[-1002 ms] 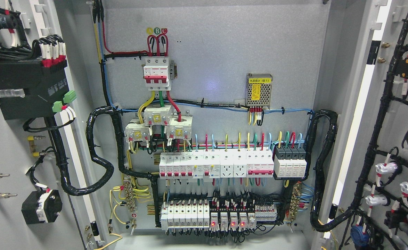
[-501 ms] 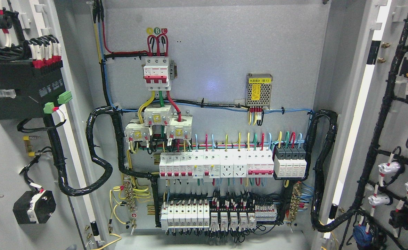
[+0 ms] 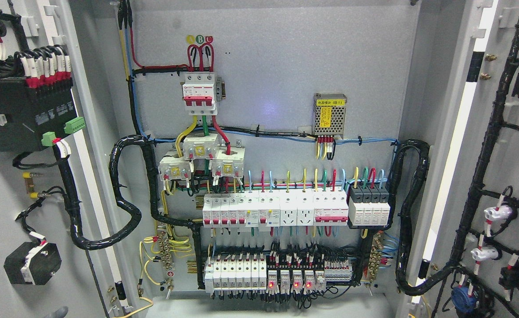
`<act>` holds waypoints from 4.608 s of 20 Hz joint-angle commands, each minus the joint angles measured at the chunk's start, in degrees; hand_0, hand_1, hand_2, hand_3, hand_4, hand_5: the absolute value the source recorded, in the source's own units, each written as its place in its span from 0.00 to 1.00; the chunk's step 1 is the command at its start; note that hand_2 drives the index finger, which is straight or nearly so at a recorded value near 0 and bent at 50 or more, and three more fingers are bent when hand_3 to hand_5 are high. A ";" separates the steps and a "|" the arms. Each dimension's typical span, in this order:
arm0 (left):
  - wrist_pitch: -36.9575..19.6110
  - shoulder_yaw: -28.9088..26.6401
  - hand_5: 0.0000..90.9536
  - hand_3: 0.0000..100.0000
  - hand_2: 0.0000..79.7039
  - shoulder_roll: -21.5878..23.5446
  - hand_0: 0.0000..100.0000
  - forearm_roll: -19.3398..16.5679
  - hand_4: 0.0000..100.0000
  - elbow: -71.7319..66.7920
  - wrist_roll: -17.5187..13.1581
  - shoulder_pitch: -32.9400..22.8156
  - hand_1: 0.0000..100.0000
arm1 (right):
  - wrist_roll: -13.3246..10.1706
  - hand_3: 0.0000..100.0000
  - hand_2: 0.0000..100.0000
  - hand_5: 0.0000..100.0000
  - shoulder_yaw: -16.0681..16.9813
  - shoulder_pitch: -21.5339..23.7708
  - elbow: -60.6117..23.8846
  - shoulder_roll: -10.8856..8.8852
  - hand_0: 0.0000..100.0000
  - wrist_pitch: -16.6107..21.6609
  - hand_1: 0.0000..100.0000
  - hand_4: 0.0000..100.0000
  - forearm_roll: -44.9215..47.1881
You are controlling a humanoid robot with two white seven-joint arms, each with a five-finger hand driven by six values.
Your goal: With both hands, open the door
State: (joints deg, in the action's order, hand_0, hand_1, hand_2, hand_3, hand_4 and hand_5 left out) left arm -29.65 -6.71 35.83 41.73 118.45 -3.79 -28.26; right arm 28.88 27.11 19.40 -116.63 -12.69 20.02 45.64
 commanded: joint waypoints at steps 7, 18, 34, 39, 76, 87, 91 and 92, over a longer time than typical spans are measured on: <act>4.16 -10.25 0.00 0.00 0.00 1.44 0.00 6.96 0.00 -5.43 -0.08 0.22 0.00 | -0.05 0.00 0.00 0.00 2.16 0.37 1.13 0.39 0.19 -0.07 0.00 0.00 0.33; 6.36 -13.16 0.00 0.00 0.00 1.62 0.00 12.15 0.00 -8.58 -0.08 0.31 0.00 | -0.14 0.00 0.00 0.00 2.60 -0.42 3.33 0.21 0.19 -0.24 0.00 0.00 0.33; 6.45 -13.33 0.00 0.00 0.00 4.69 0.00 18.56 0.00 -14.39 -0.08 0.57 0.00 | -0.05 0.00 0.00 0.00 4.09 -0.59 3.25 0.39 0.19 -0.07 0.00 0.00 0.41; 6.45 -13.33 0.00 0.00 0.00 5.13 0.00 19.62 0.00 -16.58 -0.08 1.71 0.00 | -0.05 0.00 0.00 0.00 4.97 -0.51 2.98 0.39 0.19 0.02 0.00 0.00 0.41; 6.19 -12.28 0.00 0.00 0.00 5.92 0.00 20.58 0.00 -8.51 -0.43 -3.12 0.00 | 0.04 0.00 0.00 0.00 -1.35 2.75 -3.08 -0.05 0.19 2.65 0.00 0.00 0.59; 3.30 -12.19 0.00 0.00 0.00 4.17 0.00 17.34 0.00 -2.53 -0.61 -3.47 0.00 | -0.05 0.00 0.00 0.00 -14.52 4.33 -2.29 -0.31 0.19 5.21 0.00 0.00 -0.29; -2.41 -9.48 0.00 0.00 0.00 3.46 0.00 13.39 0.00 -2.09 -0.61 -7.68 0.00 | 0.04 0.00 0.00 0.00 -18.66 6.61 -1.50 -3.03 0.19 5.12 0.00 0.00 -1.95; -3.12 -7.64 0.00 0.00 0.00 3.29 0.00 12.25 0.00 -2.17 -0.61 -8.56 0.00 | 0.04 0.00 0.00 0.00 -19.63 6.96 -0.98 -3.30 0.19 5.12 0.00 0.00 -3.70</act>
State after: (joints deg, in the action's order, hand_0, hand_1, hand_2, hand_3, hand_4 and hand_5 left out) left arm -29.95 -18.49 40.63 58.17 112.48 -4.41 -33.24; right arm 29.05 17.98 24.29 -118.71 -13.46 25.24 44.91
